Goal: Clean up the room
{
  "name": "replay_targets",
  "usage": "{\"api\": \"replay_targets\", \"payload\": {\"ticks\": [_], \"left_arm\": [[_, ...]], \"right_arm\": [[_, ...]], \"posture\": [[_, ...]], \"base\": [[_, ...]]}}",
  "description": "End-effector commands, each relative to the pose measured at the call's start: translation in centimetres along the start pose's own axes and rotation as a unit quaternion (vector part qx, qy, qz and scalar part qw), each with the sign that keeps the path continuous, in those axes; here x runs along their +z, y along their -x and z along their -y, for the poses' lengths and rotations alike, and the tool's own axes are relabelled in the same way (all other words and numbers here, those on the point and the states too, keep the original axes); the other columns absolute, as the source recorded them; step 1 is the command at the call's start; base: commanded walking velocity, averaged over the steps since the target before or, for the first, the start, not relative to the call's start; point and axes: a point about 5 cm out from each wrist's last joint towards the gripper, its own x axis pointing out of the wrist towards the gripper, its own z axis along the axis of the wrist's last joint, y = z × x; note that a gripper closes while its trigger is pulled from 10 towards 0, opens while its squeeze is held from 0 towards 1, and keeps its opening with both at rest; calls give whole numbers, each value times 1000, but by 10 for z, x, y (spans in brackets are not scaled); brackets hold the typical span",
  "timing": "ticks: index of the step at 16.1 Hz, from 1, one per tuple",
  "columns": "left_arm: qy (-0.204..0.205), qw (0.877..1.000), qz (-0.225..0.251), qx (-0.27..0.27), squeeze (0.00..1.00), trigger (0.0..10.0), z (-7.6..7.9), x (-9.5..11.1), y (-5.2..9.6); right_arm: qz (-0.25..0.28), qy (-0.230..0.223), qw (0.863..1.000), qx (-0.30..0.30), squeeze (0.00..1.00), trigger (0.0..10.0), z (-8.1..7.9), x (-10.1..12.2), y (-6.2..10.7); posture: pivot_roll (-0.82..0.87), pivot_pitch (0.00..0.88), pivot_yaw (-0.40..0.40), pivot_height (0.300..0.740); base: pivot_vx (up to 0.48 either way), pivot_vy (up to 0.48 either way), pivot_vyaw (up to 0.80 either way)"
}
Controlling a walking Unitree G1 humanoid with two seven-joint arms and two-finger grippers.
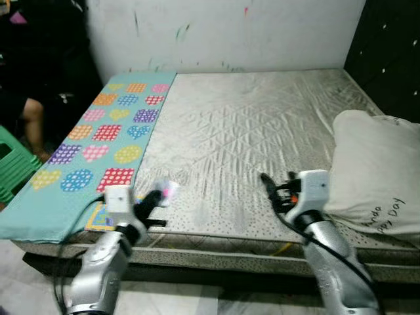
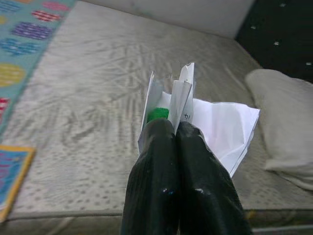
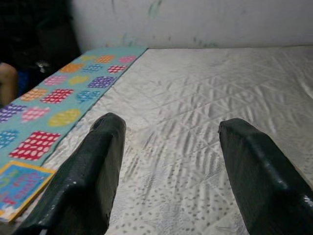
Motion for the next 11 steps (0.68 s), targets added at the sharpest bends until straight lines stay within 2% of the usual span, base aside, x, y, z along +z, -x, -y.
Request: {"api": "replay_targets", "payload": {"ticks": [1, 8, 11], "left_arm": [[-9, 1000, 6, 5, 0, 10000, -5, 7, 2], [-11, 1000, 0, 1, 0, 10000, -5, 6, 2], [-23, 1000, -14, 11, 0, 10000, -6, 3, 2]], "right_arm": [[11, -2, 1000, 10, 0, 10000, -7, 4, -2], [10, 3, 1000, 4, 0, 10000, -4, 4, -2], [8, 0, 1000, 2, 0, 10000, -5, 2, 0]], "posture": [[-234, 0, 72, 740], [-238, 0, 77, 740], [-236, 0, 80, 740]], "base": [[416, 0, 0], [408, 0, 0], [0, 0, 0]]}}
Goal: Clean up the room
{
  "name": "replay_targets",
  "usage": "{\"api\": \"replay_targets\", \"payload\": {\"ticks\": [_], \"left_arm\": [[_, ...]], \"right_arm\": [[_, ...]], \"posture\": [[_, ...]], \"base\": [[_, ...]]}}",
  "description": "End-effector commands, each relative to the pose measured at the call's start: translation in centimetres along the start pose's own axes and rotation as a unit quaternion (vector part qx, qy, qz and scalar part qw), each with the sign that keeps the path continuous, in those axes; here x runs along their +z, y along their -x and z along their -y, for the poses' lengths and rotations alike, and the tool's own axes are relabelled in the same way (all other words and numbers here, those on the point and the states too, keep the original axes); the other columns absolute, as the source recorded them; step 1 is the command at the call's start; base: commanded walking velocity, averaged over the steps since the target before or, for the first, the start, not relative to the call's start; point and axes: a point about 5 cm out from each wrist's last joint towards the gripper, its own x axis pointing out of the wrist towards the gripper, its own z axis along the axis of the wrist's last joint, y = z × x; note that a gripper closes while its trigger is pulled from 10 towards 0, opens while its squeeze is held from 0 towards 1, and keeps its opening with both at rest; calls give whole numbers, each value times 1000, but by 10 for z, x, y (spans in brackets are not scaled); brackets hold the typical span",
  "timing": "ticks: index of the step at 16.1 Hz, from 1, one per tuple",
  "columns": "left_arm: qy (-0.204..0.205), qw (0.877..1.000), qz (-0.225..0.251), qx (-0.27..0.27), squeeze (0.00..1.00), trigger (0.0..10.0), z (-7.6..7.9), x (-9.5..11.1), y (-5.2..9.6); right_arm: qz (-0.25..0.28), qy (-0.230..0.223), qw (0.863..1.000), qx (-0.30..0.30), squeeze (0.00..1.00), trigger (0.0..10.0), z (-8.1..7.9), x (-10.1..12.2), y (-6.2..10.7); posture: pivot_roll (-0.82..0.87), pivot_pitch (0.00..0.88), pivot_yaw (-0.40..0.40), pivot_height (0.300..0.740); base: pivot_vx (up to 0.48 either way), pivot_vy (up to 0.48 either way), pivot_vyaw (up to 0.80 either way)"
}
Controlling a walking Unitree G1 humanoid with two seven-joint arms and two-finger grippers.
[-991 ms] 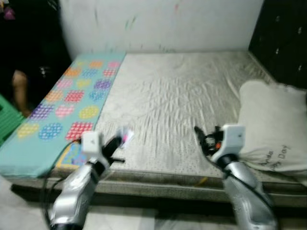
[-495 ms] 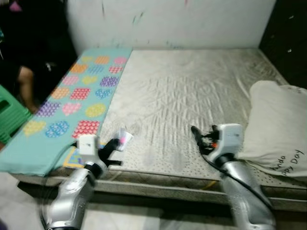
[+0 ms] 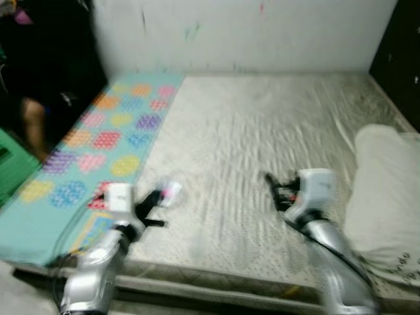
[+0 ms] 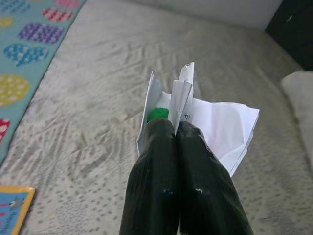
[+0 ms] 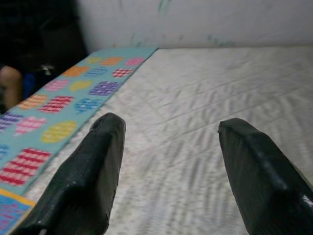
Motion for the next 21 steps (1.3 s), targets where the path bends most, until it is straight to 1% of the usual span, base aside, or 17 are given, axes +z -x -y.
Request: {"api": "replay_targets", "payload": {"ticks": [1, 5, 10, 13, 15, 18, 19, 21], "left_arm": [[-4, 1000, 4, -11, 0, 10000, 6, 3, -3], [3, 1000, 0, -11, 0, 10000, 6, 2, -2], [11, 1000, 0, -10, 0, 10000, 6, 3, -4], [10, 1000, 4, -11, 0, 10000, 7, 5, -7], [2, 1000, 9, -11, 0, 10000, 7, 7, -9], [-24, 999, 29, 10, 0, 10000, 7, 15, -11], [-23, 999, 29, 10, 0, 10000, 7, 16, -12], [-13, 999, 39, 0, 0, 10000, 7, 22, -14]], "right_arm": [[2, 7, 1000, -14, 0, 10000, 8, 2, 4], [1, 6, 1000, -16, 0, 10000, 10, 2, 4], [5, 6, 1000, -14, 0, 10000, 9, 4, 2], [10, 7, 1000, -5, 0, 10000, 6, 9, -3], [8, 8, 1000, -2, 0, 10000, 6, 9, -4], [12, 9, 1000, 5, 0, 10000, 2, 12, -6], [13, 10, 1000, 7, 0, 10000, 1, 12, -6], [18, 18, 999, 21, 0, 10000, -4, 15, -10]], "posture": [[-236, 0, 80, 740], [-235, 0, 75, 740], [-246, 0, 86, 740], [-260, 0, 90, 740], [-264, 0, 94, 740], [-269, 0, 95, 740], [-269, 0, 96, 740], [-272, 0, 94, 740]], "base": [[0, 364, 0], [0, 480, 0], [0, 480, 0], [0, 480, 0], [0, 480, -225], [0, 91, -800], [0, 0, -800], [0, 0, 0]]}}
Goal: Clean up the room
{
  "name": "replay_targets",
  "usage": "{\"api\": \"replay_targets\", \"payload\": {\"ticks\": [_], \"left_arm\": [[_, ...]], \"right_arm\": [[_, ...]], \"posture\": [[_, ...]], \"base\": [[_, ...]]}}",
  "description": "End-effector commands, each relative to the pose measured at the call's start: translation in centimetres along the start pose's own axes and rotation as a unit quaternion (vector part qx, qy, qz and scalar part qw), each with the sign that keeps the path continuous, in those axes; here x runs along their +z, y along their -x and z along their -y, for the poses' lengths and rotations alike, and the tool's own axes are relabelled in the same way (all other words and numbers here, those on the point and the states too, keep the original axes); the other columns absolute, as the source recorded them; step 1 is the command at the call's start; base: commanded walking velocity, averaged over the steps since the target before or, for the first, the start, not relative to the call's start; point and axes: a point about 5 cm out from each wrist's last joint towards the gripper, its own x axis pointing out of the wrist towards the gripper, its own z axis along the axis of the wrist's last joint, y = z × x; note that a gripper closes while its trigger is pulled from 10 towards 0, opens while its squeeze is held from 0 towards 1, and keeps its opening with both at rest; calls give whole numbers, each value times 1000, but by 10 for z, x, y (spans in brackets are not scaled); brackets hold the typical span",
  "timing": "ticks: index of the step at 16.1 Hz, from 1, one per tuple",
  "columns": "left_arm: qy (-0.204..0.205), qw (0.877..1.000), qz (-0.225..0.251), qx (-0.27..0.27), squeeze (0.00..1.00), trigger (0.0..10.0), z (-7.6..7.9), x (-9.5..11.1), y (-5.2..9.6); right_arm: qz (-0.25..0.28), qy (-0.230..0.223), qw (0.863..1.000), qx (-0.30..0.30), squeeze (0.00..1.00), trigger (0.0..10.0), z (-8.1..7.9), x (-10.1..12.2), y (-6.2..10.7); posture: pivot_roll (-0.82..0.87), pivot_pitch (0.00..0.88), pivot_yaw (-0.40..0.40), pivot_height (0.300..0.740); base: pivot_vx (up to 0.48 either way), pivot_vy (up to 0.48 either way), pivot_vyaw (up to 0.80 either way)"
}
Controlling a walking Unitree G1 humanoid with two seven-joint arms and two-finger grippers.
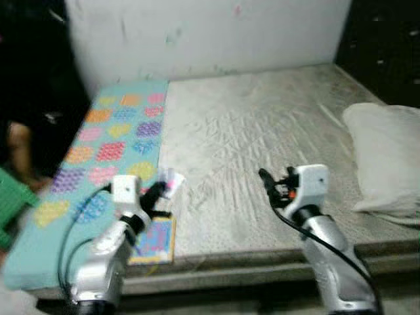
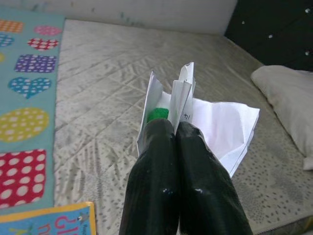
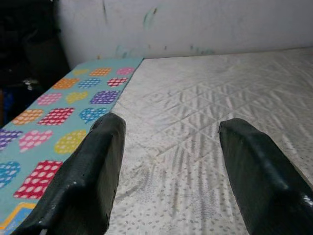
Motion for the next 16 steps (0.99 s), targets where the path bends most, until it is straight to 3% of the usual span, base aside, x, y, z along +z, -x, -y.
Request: {"api": "replay_targets", "payload": {"ticks": [1, 6, 10, 16], "left_arm": [[-2, 1000, 6, 6, 0, 10000, -5, 3, 0], [17, 1000, -9, 3, 0, 10000, 1, -11, 1], [11, 1000, -6, 10, 0, 10000, -2, -11, 2], [1, 1000, 1, -7, 0, 10000, -5, -8, 2]], "right_arm": [[12, 8, 1000, 17, 0, 10000, -6, 7, -4], [5, 13, 1000, 0, 0, 10000, 2, 2, 3], [30, 14, 999, -35, 0, 10000, 12, 6, 11], [29, 20, 999, -40, 0, 10000, 13, 2, 12]], "posture": [[-275, 0, 85, 740], [-276, 0, 72, 740], [-269, 0, 89, 740], [-266, 0, 97, 740]], "base": [[0, 281, 0], [0, 480, 0], [0, 480, 0], [0, 0, 0]]}}
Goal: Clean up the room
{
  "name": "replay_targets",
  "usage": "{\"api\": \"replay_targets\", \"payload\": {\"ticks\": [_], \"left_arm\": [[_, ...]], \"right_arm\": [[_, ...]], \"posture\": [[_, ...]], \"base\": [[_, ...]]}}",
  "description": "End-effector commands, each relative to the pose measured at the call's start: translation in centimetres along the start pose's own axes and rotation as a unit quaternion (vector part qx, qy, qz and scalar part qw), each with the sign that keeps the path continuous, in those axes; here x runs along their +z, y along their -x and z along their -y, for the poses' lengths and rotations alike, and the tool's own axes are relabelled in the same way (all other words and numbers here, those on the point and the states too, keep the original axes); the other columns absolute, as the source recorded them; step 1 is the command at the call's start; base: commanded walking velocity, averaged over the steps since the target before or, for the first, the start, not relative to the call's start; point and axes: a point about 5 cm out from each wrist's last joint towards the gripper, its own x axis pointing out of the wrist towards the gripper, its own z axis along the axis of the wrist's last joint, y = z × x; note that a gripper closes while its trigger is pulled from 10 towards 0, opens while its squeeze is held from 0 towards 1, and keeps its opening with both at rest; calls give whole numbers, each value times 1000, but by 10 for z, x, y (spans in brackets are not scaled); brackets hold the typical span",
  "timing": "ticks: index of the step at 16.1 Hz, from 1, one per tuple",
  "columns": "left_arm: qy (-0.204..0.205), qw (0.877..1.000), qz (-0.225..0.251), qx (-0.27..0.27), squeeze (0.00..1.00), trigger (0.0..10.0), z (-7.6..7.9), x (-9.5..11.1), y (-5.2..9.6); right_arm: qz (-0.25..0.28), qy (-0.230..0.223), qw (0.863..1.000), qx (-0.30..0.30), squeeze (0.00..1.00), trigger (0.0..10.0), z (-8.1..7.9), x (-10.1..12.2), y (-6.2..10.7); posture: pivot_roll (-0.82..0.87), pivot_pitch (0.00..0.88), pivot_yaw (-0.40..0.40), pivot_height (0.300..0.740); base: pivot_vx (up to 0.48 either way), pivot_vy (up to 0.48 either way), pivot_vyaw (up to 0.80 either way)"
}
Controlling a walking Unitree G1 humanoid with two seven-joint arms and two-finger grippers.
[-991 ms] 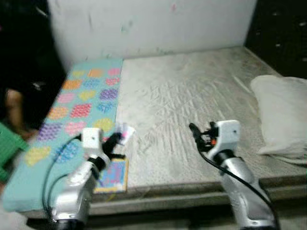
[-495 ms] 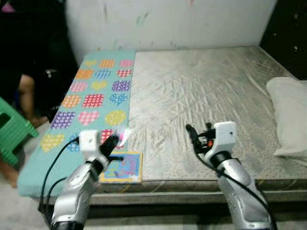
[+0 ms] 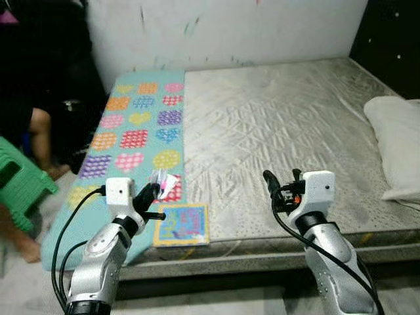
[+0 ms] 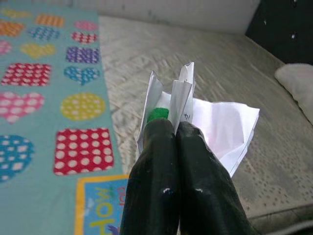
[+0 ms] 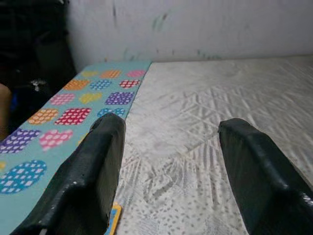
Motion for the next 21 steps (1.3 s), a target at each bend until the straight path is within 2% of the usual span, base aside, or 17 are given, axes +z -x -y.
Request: {"api": "replay_targets", "payload": {"ticks": [1, 15, 21], "left_arm": [[5, 1000, 9, -13, 0, 10000, 3, 2, 0], [0, 1000, 7, -27, 0, 10000, 4, 2, 2], [-3, 1000, -13, -10, 0, 10000, 2, -4, -2]], "right_arm": [[8, 2, 1000, -3, 0, 10000, 1, 3, -3], [6, 2, 1000, -8, 0, 10000, 4, 1, -4], [6, 20, 1000, -12, 0, 10000, 9, -1, -7]], "posture": [[-265, 0, 94, 740], [-262, 0, 99, 740], [-254, 0, 104, 740]], "base": [[0, 0, 0], [343, 0, 0], [0, 0, 0]]}}
